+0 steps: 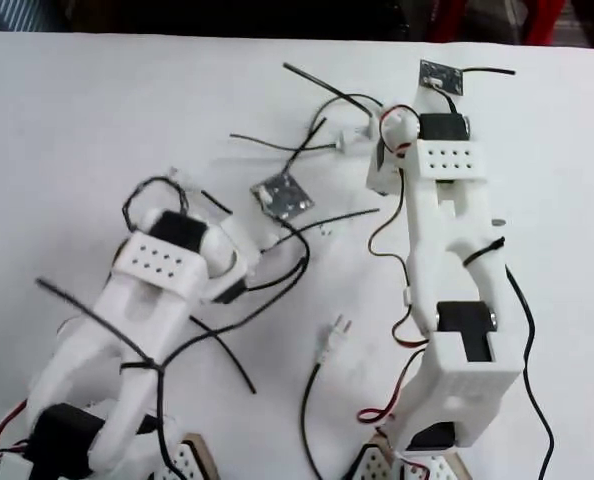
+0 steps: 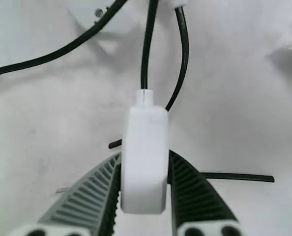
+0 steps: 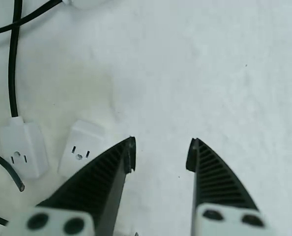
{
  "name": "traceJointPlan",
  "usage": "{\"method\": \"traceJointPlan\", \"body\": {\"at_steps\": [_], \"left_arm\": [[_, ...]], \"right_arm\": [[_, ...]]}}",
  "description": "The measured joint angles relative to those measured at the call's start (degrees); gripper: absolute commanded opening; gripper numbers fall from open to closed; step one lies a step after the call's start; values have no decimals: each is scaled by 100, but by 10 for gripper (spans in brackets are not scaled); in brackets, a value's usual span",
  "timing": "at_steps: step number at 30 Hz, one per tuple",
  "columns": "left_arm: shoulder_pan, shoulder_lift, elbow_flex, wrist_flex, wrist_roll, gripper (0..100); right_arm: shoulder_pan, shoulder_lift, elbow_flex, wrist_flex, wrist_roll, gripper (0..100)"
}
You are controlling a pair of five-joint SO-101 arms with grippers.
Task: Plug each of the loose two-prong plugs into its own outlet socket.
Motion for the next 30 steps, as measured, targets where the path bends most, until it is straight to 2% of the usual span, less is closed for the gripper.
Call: {"method": "traceJointPlan", "body": {"at_steps": [4, 9, 11, 14, 18, 25, 30], "left_arm": [[202, 0, 686, -607, 0, 59], [369, 0, 1178, -967, 18, 232], [369, 0, 1178, -993, 281, 278], [352, 0, 1178, -1029, 782, 277], [211, 0, 1178, -1204, 985, 279], [-703, 0, 1178, -1714, 1002, 279], [-897, -97, 1169, -1556, 765, 278]], "right_arm": [[0, 0, 0, 0, 0, 170], [0, 0, 18, 0, 0, 170], [-9, -9, 123, 0, 0, 170], [0, 18, 167, 0, 0, 170], [0, 26, 176, 0, 0, 170], [0, 26, 176, 0, 0, 170], [0, 26, 176, 0, 0, 170]]}}
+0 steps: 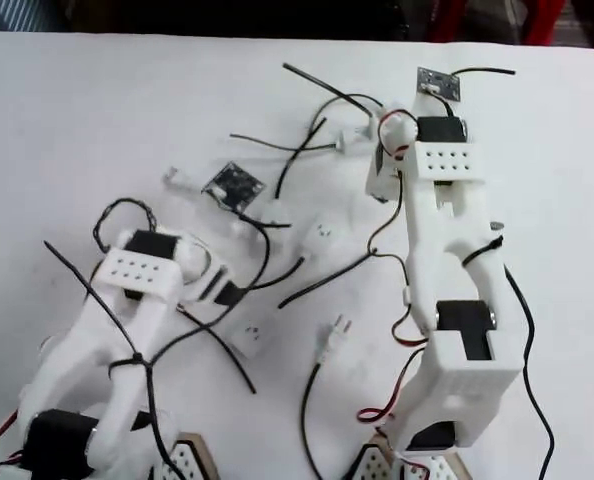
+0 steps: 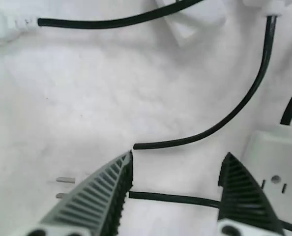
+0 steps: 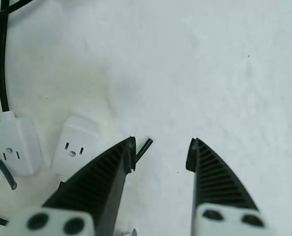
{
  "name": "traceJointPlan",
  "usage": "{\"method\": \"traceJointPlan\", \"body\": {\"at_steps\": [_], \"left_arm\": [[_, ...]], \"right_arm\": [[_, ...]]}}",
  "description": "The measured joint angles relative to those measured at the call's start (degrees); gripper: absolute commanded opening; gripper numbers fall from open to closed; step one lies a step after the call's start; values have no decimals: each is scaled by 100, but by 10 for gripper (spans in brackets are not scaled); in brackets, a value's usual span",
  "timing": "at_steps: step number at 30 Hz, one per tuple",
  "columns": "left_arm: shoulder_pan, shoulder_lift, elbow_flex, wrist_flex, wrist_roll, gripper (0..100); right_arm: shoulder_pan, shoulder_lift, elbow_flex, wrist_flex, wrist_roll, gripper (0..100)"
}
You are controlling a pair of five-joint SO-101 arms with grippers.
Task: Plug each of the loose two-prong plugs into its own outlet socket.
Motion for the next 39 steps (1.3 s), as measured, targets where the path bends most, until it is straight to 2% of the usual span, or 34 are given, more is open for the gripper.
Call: {"method": "traceJointPlan", "body": {"at_steps": [5, 11, 14, 18, 24, 32, 35, 39], "left_arm": [[-316, 0, -343, 633, -44, 267], [-1398, 0, -923, 1108, -44, 184], [-1943, -9, -993, 1125, -44, 177], [-2505, -9, -949, 1090, -35, 180], [-3103, -9, -396, 352, 264, 181], [-4000, -9, -167, -18, 993, 181], [-4062, -9, 79, -264, 1125, 181], [-4088, -9, 316, -536, 1152, 181]], "right_arm": [[-9, 0, 0, 9, 18, 170], [-308, 0, 0, 360, 18, 169], [-659, -149, 0, 642, 114, 169], [-1248, -642, 0, 1187, 782, 169], [-2295, -1257, 431, 1556, 1222, 169], [-4062, -1407, 1705, 615, 1248, 169], [-4677, -1407, 2215, 0, 1248, 169], [-5116, -1407, 2875, -976, 1248, 169]]}}
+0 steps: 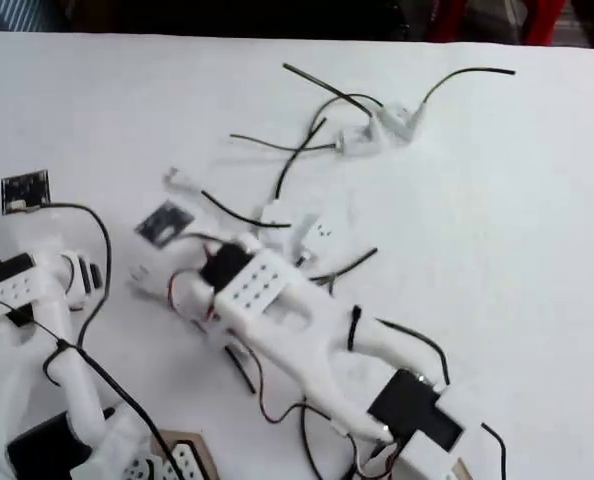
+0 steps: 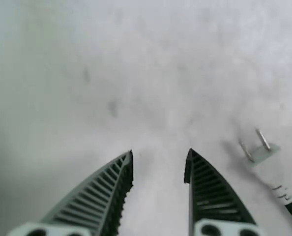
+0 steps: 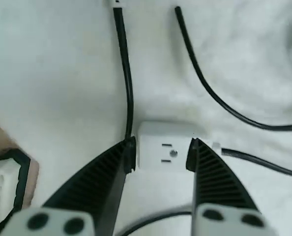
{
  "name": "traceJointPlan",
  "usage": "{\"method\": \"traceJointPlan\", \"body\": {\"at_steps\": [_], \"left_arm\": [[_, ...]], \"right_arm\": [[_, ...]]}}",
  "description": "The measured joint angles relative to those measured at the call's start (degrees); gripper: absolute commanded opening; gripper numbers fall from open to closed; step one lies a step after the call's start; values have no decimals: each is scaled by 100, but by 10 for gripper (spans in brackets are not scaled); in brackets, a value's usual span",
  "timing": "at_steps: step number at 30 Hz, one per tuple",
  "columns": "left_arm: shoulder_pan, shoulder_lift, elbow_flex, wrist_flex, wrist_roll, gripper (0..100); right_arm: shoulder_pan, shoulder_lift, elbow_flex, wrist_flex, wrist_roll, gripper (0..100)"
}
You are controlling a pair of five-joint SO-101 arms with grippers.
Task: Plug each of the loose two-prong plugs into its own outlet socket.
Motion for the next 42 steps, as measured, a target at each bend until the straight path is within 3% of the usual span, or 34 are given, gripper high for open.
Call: {"method": "traceJointPlan", "body": {"at_steps": [6, 12, 16, 25, 42], "left_arm": [[9, 0, 44, -53, 0, 181], [9, 0, 53, -53, 0, 181], [9, 0, 53, -70, 0, 181], [9, 0, 53, -70, 0, 181], [9, 0, 53, -70, 0, 181]], "right_arm": [[-264, 0, 668, -1204, 0, 169], [-325, 554, 703, -1776, 0, 146], [-387, 949, 686, -1943, 0, 13], [-334, 923, 580, -1829, 0, 17], [2004, -2154, 589, -360, -431, 17]]}}
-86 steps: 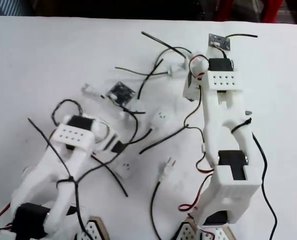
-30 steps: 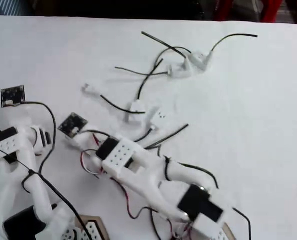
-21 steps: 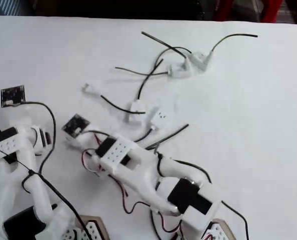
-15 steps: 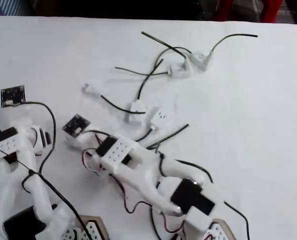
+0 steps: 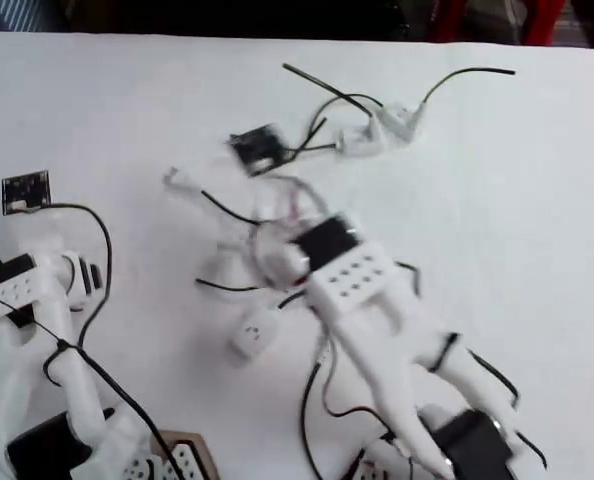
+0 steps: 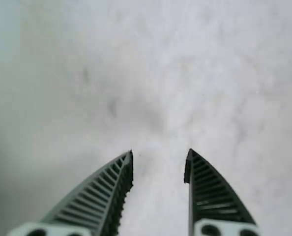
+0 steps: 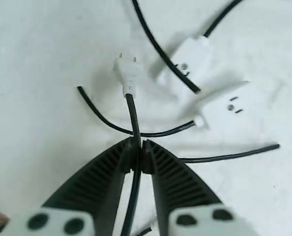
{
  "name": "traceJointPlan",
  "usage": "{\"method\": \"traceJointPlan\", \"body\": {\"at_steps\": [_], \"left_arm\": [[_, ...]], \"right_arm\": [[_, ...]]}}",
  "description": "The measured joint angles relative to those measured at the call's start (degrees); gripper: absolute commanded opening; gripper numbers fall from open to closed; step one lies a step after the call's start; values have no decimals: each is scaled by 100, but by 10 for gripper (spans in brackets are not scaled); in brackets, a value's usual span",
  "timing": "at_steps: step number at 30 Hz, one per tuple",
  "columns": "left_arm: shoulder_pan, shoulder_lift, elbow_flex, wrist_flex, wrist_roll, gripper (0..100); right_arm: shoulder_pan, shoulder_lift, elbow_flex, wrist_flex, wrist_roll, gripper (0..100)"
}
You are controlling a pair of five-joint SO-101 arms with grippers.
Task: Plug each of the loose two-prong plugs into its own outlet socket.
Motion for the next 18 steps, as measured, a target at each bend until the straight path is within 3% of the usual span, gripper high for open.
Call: {"method": "traceJointPlan", "body": {"at_steps": [9, 18], "left_arm": [[0, 0, 0, 0, 0, 181], [0, 0, 44, -97, 0, 181]], "right_arm": [[1811, -1090, 0, 835, 79, 17], [3631, -1776, 0, 1679, 1802, 18]]}}
